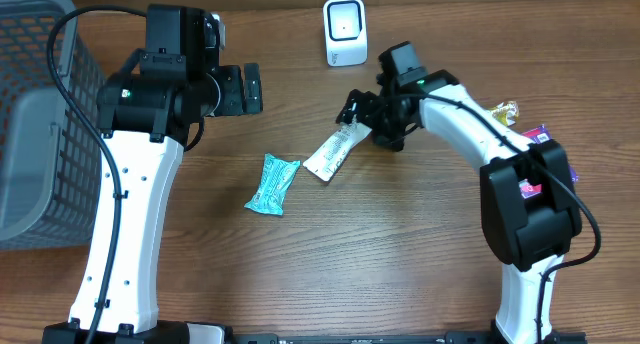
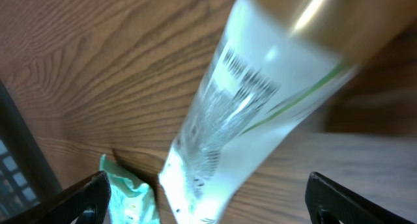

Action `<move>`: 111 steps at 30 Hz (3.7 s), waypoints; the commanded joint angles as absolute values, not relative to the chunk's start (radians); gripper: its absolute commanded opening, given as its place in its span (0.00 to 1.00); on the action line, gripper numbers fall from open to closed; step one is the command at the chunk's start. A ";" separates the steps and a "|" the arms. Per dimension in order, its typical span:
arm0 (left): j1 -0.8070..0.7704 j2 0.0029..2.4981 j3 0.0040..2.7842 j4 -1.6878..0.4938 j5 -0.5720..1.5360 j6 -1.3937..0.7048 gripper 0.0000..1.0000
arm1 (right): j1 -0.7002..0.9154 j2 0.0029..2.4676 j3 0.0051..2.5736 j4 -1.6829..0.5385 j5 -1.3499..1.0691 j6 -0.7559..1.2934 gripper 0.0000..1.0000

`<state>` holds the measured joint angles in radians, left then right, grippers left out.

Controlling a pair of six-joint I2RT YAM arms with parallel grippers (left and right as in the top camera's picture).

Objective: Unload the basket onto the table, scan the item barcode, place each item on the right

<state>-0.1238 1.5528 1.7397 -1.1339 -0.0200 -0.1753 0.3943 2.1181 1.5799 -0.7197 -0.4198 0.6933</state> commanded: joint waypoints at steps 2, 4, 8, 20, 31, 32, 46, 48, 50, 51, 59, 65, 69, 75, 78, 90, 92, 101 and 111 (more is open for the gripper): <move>-0.125 1.563 1.736 -1.133 -0.026 -0.153 1.00 | 0.427 2.159 1.547 -0.689 -0.391 0.823 0.91; -0.125 1.563 1.736 -1.133 -0.027 -0.153 1.00 | 0.435 2.166 1.537 -0.680 -0.377 0.823 0.86; -0.125 1.563 1.736 -1.133 -0.026 -0.153 1.00 | 0.440 2.168 1.528 -0.677 -0.354 0.823 0.76; -0.125 1.563 1.736 -1.133 -0.026 -0.153 1.00 | 0.422 2.168 1.547 -0.695 -0.378 0.635 0.04; -0.125 1.563 1.736 -1.133 -0.026 -0.153 1.00 | 0.283 2.168 1.577 -0.894 -0.465 -0.018 0.04; -0.125 1.563 1.736 -1.133 -0.026 -0.153 1.00 | 0.271 2.168 1.577 -0.901 -0.465 -0.053 0.04; -0.125 1.563 1.736 -1.133 -0.026 -0.153 1.00 | 0.213 2.168 1.574 -0.907 -0.466 -0.169 0.56; -0.125 1.563 1.736 -1.133 -0.026 -0.153 1.00 | 0.213 2.168 1.570 -0.895 -0.469 -0.150 0.57; -0.125 1.563 1.736 -1.133 -0.027 -0.153 0.99 | 0.213 2.171 1.570 -0.889 -0.475 -0.150 0.57; -0.125 1.563 1.736 -1.133 -0.026 -0.153 0.99 | 0.213 2.173 1.570 -0.886 -0.475 -0.150 0.57; -0.125 1.563 1.736 -1.133 -0.026 -0.153 1.00 | 0.212 2.238 1.570 -0.868 -0.524 -0.150 0.56; -0.125 1.563 1.736 -1.133 -0.027 -0.153 1.00 | 0.212 2.268 1.570 -0.872 -0.620 -0.136 0.20; -0.125 1.563 1.736 -1.133 -0.026 -0.153 1.00 | 0.210 2.268 1.570 -0.870 -0.624 -0.048 0.08; -0.125 1.563 1.736 -1.133 -0.027 -0.153 0.99 | 0.206 2.254 1.591 -0.900 -0.646 -0.025 0.04; -0.125 1.563 1.736 -1.133 -0.026 -0.153 1.00 | 0.206 2.210 1.644 -0.960 -0.699 -0.027 0.04; -0.125 1.563 1.736 -1.133 -0.026 -0.153 1.00 | 0.206 1.961 1.877 -1.089 -1.016 -0.029 0.04; -0.125 1.563 1.736 -1.133 -0.026 -0.153 1.00 | 0.206 1.929 1.895 -1.103 -1.055 -0.029 0.04; -0.125 1.563 1.736 -1.133 -0.026 -0.153 1.00 | 0.207 1.818 1.907 -1.106 -1.102 -0.029 0.04; -0.125 1.563 1.736 -1.133 -0.026 -0.153 1.00 | 0.274 1.814 2.067 -1.020 -0.411 0.216 0.04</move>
